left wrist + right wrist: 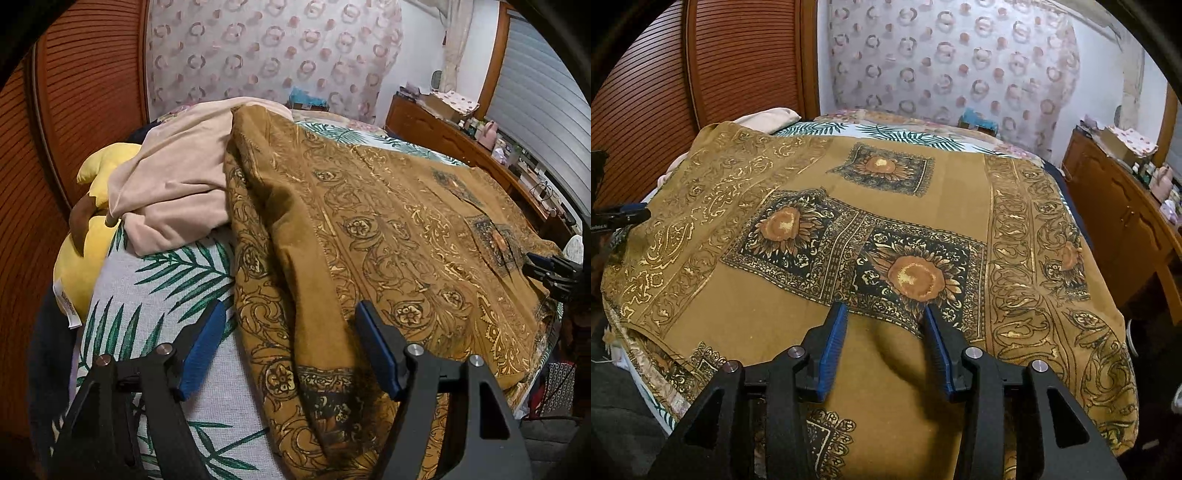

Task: Fold small clothes

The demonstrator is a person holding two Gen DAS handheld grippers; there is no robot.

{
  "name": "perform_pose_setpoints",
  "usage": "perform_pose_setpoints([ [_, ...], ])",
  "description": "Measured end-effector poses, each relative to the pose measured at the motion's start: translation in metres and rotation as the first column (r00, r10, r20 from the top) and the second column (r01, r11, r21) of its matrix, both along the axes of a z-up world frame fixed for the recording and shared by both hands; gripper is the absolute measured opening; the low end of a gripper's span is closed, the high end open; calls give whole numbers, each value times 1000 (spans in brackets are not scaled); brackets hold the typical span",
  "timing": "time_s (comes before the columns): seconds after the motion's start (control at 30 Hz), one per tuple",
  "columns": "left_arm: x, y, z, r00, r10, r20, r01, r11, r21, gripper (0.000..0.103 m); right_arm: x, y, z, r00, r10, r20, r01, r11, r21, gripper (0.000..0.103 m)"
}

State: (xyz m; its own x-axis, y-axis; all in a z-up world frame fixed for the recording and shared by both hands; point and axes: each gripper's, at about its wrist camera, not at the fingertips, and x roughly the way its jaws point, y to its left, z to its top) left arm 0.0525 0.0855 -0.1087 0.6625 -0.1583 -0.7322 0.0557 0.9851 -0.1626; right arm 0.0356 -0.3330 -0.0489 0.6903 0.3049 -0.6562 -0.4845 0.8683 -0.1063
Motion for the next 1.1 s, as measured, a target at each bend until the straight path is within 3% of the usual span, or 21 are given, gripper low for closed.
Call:
perform_pose_setpoints([
  [0.17,-1,-1,1,1000,-4,2,4,1000,-23,58,-11,8,3,999,-20,41,21,999,-36,52],
  [0.3,1,0,1,1000,-1,1,1,999,-42,41,-19,14,-1,996,-44,73,48,997,-57,58],
  [0.5,3,-3,2,1000,-7,3,7,999,-52,31,-16,2,-5,996,-79,29,79,997,21,68],
  [0.57,4,-3,2,1000,-16,1,16,998,-63,20,-13,-2,-5,996,-91,8,91,995,39,71],
  [0.6,4,-4,2,1000,-18,4,18,998,-63,10,-12,-2,-5,996,-92,4,91,995,43,72],
  [0.63,5,-5,3,1000,-22,9,23,998,-63,7,-12,-2,-5,996,-91,5,91,995,42,72],
  [0.9,3,-20,40,991,-64,120,78,990,-115,4,-16,2,-4,996,-80,35,80,997,8,72],
  [1.1,16,-61,78,967,-155,204,183,975,-125,4,-22,-17,3,995,-101,24,100,993,55,72],
])
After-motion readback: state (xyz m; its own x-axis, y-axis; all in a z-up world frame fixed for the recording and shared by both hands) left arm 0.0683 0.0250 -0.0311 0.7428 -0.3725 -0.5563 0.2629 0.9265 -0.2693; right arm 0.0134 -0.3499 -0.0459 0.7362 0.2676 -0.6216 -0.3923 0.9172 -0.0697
